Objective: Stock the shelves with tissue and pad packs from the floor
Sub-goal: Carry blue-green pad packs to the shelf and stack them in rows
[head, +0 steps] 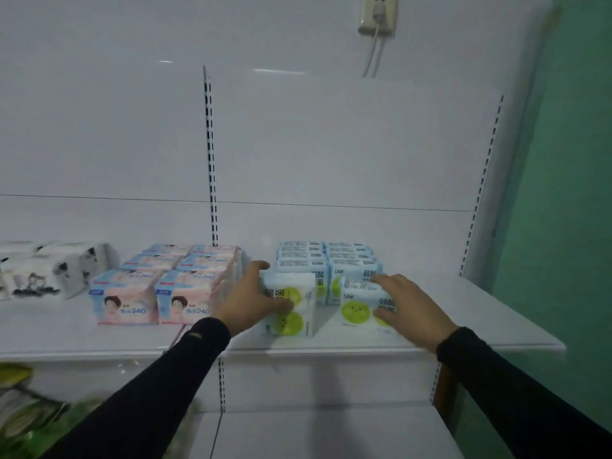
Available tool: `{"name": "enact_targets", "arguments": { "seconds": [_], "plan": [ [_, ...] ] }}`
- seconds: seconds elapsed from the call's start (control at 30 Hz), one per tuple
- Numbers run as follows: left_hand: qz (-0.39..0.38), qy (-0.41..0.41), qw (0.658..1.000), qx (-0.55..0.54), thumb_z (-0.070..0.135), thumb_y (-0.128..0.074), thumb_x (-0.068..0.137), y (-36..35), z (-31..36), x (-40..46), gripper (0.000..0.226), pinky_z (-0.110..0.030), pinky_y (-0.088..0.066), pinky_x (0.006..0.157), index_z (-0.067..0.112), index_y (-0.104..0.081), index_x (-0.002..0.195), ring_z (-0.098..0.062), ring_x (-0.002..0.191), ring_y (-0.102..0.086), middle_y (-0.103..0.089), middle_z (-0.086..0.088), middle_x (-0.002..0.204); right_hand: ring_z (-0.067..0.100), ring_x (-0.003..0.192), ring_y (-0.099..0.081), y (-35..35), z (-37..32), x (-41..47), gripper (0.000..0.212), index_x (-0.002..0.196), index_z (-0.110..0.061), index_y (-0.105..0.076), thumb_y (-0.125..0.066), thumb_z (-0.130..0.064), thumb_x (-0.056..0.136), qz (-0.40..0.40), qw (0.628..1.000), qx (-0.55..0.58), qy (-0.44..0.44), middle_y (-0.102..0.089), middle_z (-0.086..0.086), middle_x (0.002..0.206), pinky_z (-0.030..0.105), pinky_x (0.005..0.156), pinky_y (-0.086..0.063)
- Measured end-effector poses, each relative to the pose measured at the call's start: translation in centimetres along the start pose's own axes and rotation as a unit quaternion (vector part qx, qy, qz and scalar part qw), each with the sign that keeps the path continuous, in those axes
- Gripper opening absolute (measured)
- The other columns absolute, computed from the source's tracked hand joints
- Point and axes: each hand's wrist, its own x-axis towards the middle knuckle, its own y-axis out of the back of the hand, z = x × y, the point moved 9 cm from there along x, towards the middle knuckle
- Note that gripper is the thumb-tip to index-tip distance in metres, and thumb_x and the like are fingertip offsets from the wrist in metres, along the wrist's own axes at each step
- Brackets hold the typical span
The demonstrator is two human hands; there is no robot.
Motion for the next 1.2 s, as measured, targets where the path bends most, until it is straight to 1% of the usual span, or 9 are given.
{"name": "enact_targets", "arguments": {
  "seconds": [0.07,0.13,0.23,0.33,0.43,0.7,0.9,1.03,1.2],
  "plan": [
    [-0.036,0.016,0.997,-0.066,0.026,-0.088,0.057,-1.5,-1.7,-0.4,0.076,-0.018,-0.054,0.076,0.015,-0.045,0.119,-0.004,0.083,-0.064,-0.066,0.0,0.1,0.02,0.119,-0.047,-0.4,0.3,0.6,0.06,0.142,-0.025,-0.038,-0.064,-0.026,0.089,-0.01,1.0,0.011,0.005,-0.047,0.004,0.133,0.028,0.098,-0.039],
    [-0.065,0.011,0.997,-0.05,0.038,-0.085,0.052,-2.2,-1.8,-0.5,0.083,-0.038,-0.054,0.088,0.02,-0.046,0.122,-0.012,0.098,-0.066,-0.067,0.003,0.108,0.019,0.119,-0.047,-0.7,0.7,1.3,0.059,0.142,-0.026,-0.038,-0.065,-0.027,0.089,-0.017,1.0,0.022,0.011,-0.047,0.004,0.133,0.029,0.099,-0.04],
    [-0.072,0.002,0.995,0.062,0.037,-0.079,0.07,-1.3,-0.3,1.0,0.057,-0.021,-0.047,0.083,0.029,-0.046,0.115,-0.01,0.097,-0.057,-0.059,0.013,0.103,0.018,0.116,-0.048,-0.8,1.4,2.0,0.057,0.14,-0.027,-0.041,-0.065,-0.026,0.088,-0.015,0.999,0.04,0.022,-0.044,0.002,0.132,0.029,0.098,-0.041],
    [-0.065,-0.019,0.975,0.212,0.042,-0.073,0.067,0.3,1.9,3.1,0.049,-0.04,-0.044,0.09,0.048,-0.041,0.103,-0.021,0.101,-0.054,-0.058,0.012,0.099,0.017,0.112,-0.05,-1.0,1.9,2.5,0.055,0.138,-0.025,-0.045,-0.067,-0.023,0.087,0.001,0.997,0.072,0.03,-0.037,0.001,0.129,0.027,0.096,-0.044],
    [-0.106,-0.064,0.951,0.283,0.028,-0.07,0.076,-1.8,3.5,3.5,0.052,-0.036,-0.039,0.1,0.039,-0.05,0.122,-0.021,0.111,-0.053,-0.06,0.006,0.119,0.016,0.113,-0.047,-1.2,2.0,2.8,0.054,0.137,-0.024,-0.046,-0.067,-0.021,0.087,0.013,0.995,0.083,0.048,-0.034,0.0,0.128,0.026,0.099,-0.041],
    [-0.05,-0.155,0.951,0.263,0.021,-0.062,0.088,-4.1,2.5,3.1,0.063,-0.032,-0.031,0.11,0.029,-0.036,0.144,-0.019,0.128,-0.037,-0.039,-0.002,0.138,0.017,0.123,-0.04,-2.3,2.2,3.4,0.06,0.145,-0.029,-0.034,-0.061,-0.023,0.092,0.02,0.995,0.055,0.081,-0.035,0.0,0.134,0.024,0.102,-0.036],
    [-0.017,-0.215,0.918,0.333,0.023,-0.051,0.095,-5.8,2.2,3.8,0.067,-0.04,-0.012,0.117,0.034,-0.016,0.15,-0.03,0.143,-0.008,-0.013,-0.011,0.157,0.022,0.144,-0.013,-3.5,2.3,4.0,0.067,0.149,-0.029,-0.023,-0.059,-0.028,0.093,0.022,0.997,-0.002,0.08,-0.011,0.005,0.156,0.027,0.114,-0.019],
    [-0.016,-0.236,0.905,0.354,0.023,-0.053,0.095,-6.3,2.6,4.3,0.07,-0.036,-0.008,0.116,0.036,-0.013,0.151,-0.033,0.144,-0.01,-0.012,-0.015,0.157,0.023,0.147,0.001,-4.3,2.2,4.8,0.067,0.151,-0.03,-0.011,-0.051,-0.029,0.097,0.011,0.996,-0.033,0.086,0.001,0.004,0.159,0.029,0.116,-0.018],
    [0.012,-0.246,0.887,0.39,0.03,-0.057,0.091,-6.2,2.6,4.7,0.078,-0.051,-0.017,0.114,0.04,0.0,0.144,-0.04,0.141,-0.02,-0.022,-0.021,0.154,0.027,0.147,0.004,-4.3,2.5,4.8,0.071,0.152,-0.032,-0.004,-0.048,-0.038,0.097,-0.01,0.993,-0.09,0.076,0.004,0.004,0.16,0.039,0.119,-0.015]
  ]
}}
